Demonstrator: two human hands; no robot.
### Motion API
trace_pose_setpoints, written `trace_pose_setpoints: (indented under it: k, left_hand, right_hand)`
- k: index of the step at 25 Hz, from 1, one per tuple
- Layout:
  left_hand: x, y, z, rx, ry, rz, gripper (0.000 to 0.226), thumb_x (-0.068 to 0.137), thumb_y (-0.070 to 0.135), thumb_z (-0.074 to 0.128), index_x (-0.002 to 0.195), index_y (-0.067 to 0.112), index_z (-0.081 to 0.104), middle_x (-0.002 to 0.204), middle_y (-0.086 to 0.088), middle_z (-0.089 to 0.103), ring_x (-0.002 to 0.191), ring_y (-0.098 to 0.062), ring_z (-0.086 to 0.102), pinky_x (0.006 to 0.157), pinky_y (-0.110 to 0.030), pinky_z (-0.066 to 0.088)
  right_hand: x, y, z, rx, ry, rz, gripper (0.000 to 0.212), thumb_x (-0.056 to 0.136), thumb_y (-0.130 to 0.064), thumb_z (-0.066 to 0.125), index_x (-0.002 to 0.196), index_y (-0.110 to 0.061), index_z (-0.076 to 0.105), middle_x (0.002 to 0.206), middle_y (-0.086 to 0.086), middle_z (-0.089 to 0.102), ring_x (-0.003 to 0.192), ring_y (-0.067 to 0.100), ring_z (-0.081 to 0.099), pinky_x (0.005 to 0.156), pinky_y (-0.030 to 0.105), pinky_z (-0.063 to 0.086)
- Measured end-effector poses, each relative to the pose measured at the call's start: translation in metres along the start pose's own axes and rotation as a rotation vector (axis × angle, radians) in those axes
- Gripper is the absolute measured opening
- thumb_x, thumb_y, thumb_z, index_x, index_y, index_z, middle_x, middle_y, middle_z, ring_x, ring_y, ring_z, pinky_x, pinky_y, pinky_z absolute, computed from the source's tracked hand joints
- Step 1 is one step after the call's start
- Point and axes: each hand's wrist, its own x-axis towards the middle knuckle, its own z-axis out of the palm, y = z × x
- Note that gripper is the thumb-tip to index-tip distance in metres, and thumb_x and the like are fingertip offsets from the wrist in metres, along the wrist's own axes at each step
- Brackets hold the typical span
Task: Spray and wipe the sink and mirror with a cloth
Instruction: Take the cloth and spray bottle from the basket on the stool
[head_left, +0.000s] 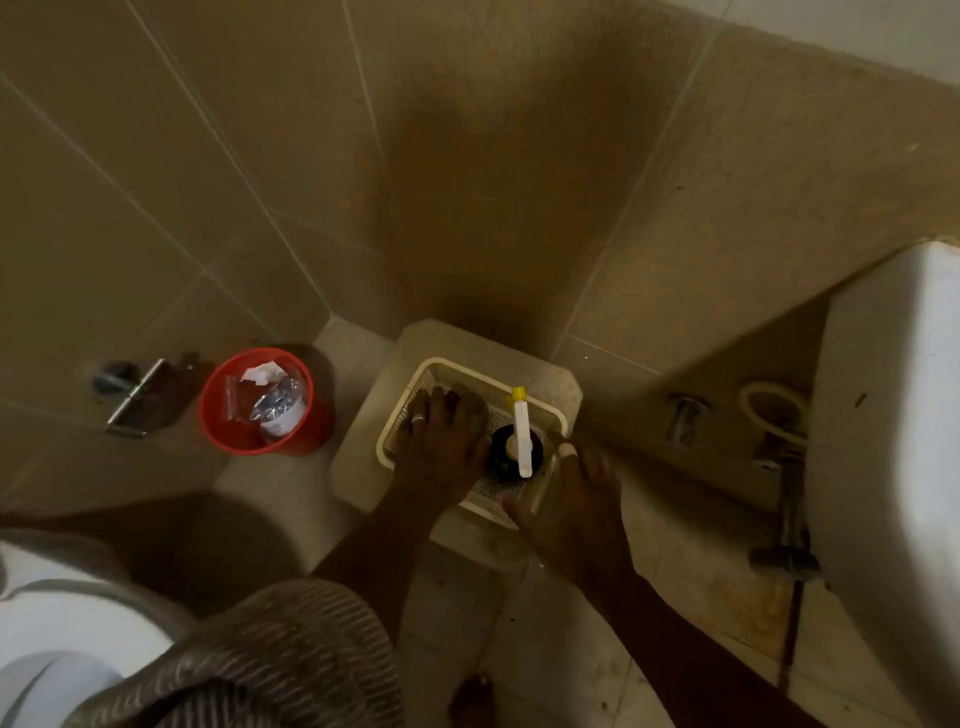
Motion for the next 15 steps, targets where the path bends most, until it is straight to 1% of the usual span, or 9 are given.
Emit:
trace_pose_setpoints:
  k: [1,2,4,5,6,8,11,13,15]
  left_hand:
    - [0.002,0.001,0.001,-0.017,-0.036,-0.054,0.070,0.090,0.054,0.016,0.150,0.021,0.025,0.152,-0.018,0.033,0.138,-0.047,0.031,0.100,-0.058,0.044]
    - [0.002,0.003,0.002,-0.047,-0.023,-0.089,0.071,0.089,0.057,0.026,0.151,0.023,0.022,0.153,-0.019,0.029,0.140,-0.048,0.027,0.099,-0.060,0.044]
    - [0.000,0.007,0.011,-0.101,-0.035,-0.113,0.087,0.082,0.058,0.059,0.152,0.028,0.016,0.155,-0.018,0.019,0.144,-0.048,0.018,0.097,-0.063,0.044]
    - [-0.001,0.008,0.011,-0.114,-0.035,-0.123,0.096,0.077,0.055,0.069,0.152,0.029,0.015,0.156,-0.017,0.016,0.145,-0.049,0.016,0.096,-0.064,0.044]
    - [-0.001,0.009,0.013,-0.112,-0.025,-0.129,0.099,0.076,0.052,0.073,0.152,0.029,0.014,0.155,-0.017,0.016,0.145,-0.049,0.015,0.094,-0.065,0.045]
    - [0.004,0.008,0.019,-0.093,-0.017,-0.126,0.095,0.078,0.047,0.073,0.150,0.030,0.014,0.153,-0.017,0.019,0.142,-0.050,0.019,0.093,-0.065,0.046]
    - [0.018,0.002,0.029,-0.082,-0.114,-0.105,0.094,0.073,0.042,0.076,0.146,0.032,0.017,0.146,-0.015,0.032,0.135,-0.050,0.033,0.098,-0.065,0.043]
    - [0.021,-0.003,0.032,-0.071,-0.114,-0.095,0.088,0.074,0.035,0.075,0.145,0.033,0.023,0.146,-0.010,0.036,0.132,-0.047,0.038,0.097,-0.062,0.043]
    - [0.019,-0.007,0.024,-0.049,-0.058,-0.028,0.074,0.079,0.030,0.069,0.143,0.033,0.033,0.147,-0.005,0.040,0.129,-0.043,0.043,0.096,-0.059,0.042]
  right_hand:
    - [0.003,-0.003,0.004,0.042,0.054,0.002,0.088,0.074,-0.067,0.072,0.136,-0.006,0.059,0.133,0.011,0.062,0.122,0.031,0.056,0.098,0.037,0.045]
    - [0.006,-0.007,0.007,0.073,0.098,0.019,0.083,0.075,-0.065,0.073,0.131,-0.006,0.062,0.127,0.010,0.064,0.117,0.030,0.058,0.095,0.036,0.044]
    - [0.012,-0.019,0.013,0.101,0.148,0.038,0.074,0.078,-0.060,0.072,0.126,-0.005,0.065,0.118,0.010,0.066,0.108,0.030,0.060,0.088,0.032,0.040]
    - [0.016,-0.021,0.018,0.132,0.166,0.038,0.069,0.081,-0.057,0.072,0.125,-0.004,0.065,0.115,0.011,0.066,0.105,0.031,0.060,0.087,0.031,0.039]
    - [0.019,-0.024,0.020,0.173,0.169,0.051,0.064,0.084,-0.054,0.070,0.125,-0.004,0.065,0.114,0.010,0.066,0.103,0.030,0.060,0.085,0.032,0.041]
    - [0.025,-0.026,0.023,0.228,0.180,0.064,0.058,0.091,-0.053,0.061,0.125,-0.006,0.064,0.112,0.008,0.066,0.101,0.029,0.059,0.086,0.040,0.051]
    - [0.031,-0.029,0.029,0.296,0.179,0.081,0.054,0.093,-0.053,0.046,0.118,-0.009,0.065,0.107,0.006,0.065,0.097,0.027,0.058,0.084,0.050,0.053]
    - [0.033,-0.032,0.030,0.358,0.207,0.055,0.050,0.094,-0.048,0.046,0.112,-0.006,0.065,0.101,0.007,0.064,0.094,0.027,0.058,0.081,0.052,0.054]
    - [0.037,-0.034,0.028,0.444,0.227,0.039,0.044,0.096,-0.044,0.048,0.106,-0.005,0.065,0.094,0.008,0.063,0.088,0.026,0.059,0.077,0.052,0.055]
